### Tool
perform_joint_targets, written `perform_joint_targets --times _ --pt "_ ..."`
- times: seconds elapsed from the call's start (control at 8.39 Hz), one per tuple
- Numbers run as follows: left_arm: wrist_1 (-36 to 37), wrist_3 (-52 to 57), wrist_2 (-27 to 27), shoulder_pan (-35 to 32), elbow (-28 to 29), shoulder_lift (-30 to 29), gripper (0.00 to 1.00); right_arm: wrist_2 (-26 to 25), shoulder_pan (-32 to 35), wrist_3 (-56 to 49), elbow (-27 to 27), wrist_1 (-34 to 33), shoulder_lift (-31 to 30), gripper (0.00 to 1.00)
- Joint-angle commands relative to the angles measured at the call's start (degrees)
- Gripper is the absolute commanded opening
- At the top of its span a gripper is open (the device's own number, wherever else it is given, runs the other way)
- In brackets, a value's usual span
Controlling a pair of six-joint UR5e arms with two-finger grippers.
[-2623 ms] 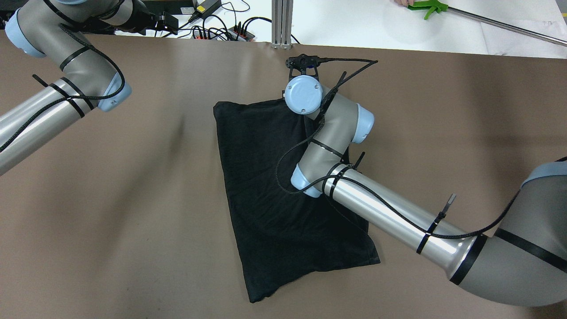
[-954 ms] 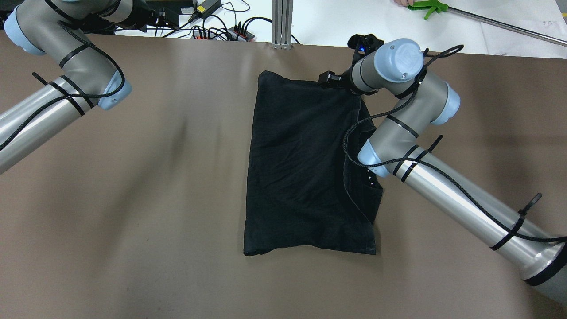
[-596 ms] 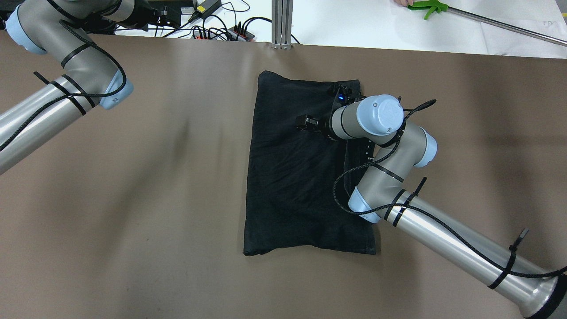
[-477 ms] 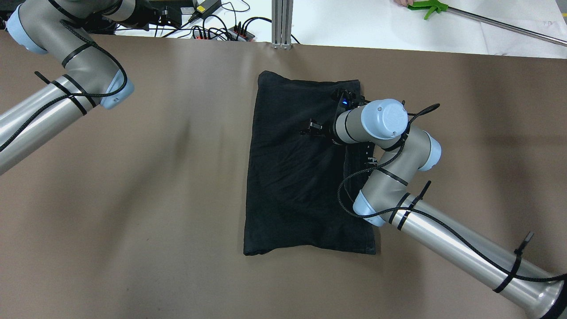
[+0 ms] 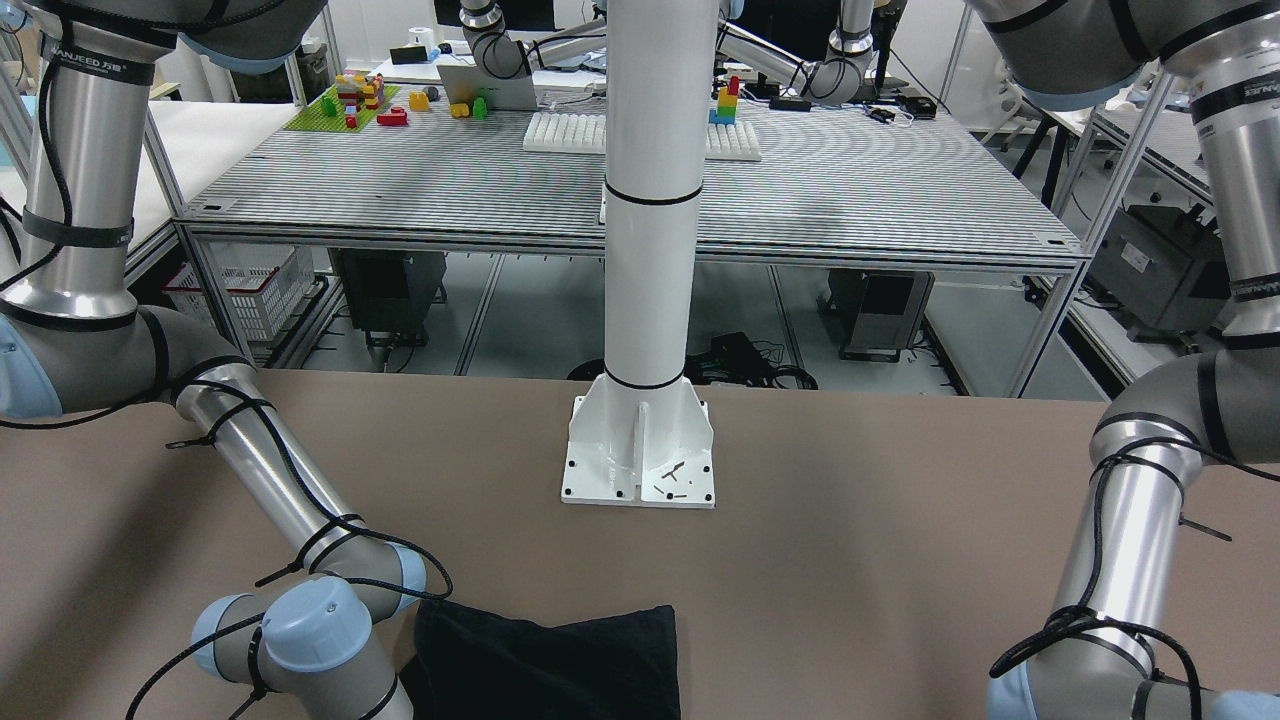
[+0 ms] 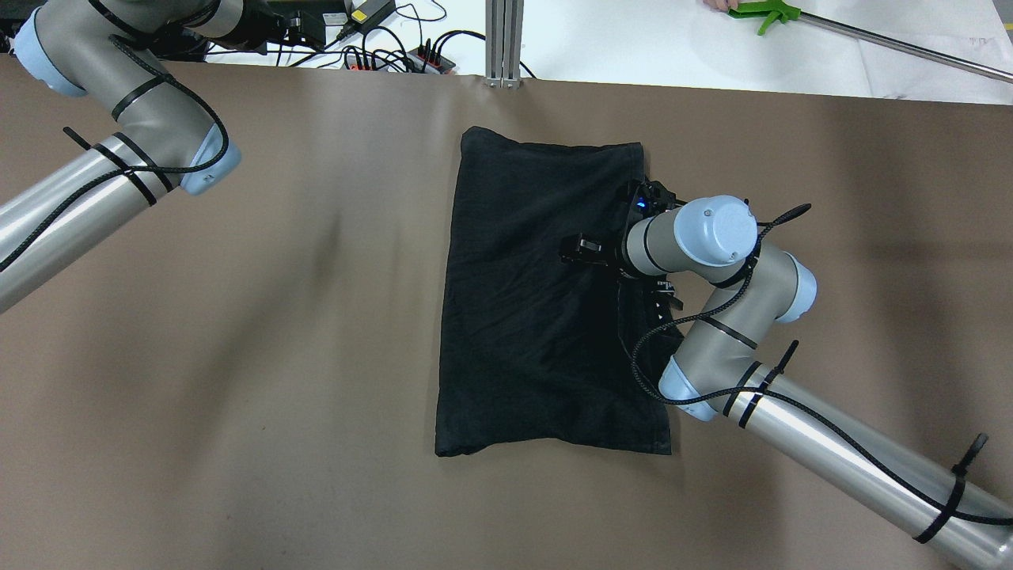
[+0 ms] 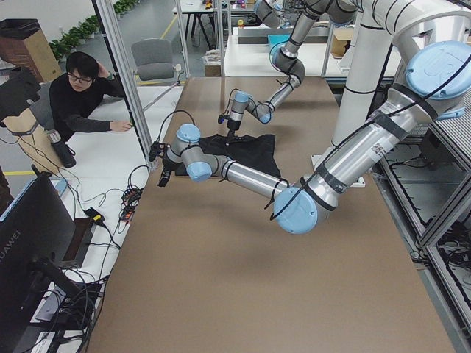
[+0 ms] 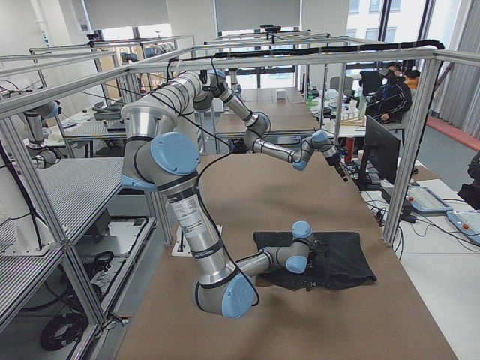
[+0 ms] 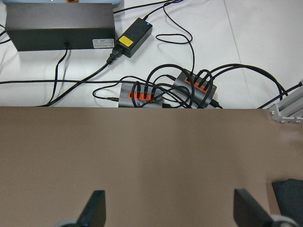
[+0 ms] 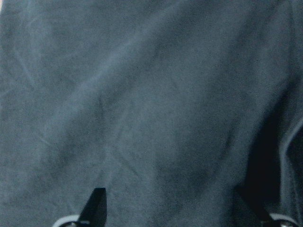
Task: Fold clothes
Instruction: 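Pull the far corner to square the shirt, then move the right gripper along its side, then move the right gripper down the shirt's side to its near corner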
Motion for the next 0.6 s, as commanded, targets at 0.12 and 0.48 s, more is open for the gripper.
perform_joint_targets --times 0.12,0.48 --pt "0.0 -0.3 0.1 0.0 0.1 0.0 0.95 8.4 5.0 -1.2 0.4 0.2 -3.8 0.94" --pt "-0.2 -1.1 0.1 0.1 -0.1 0.0 0.95 14.1 7.5 3.4 6.9 -0.1 -4.0 0.94"
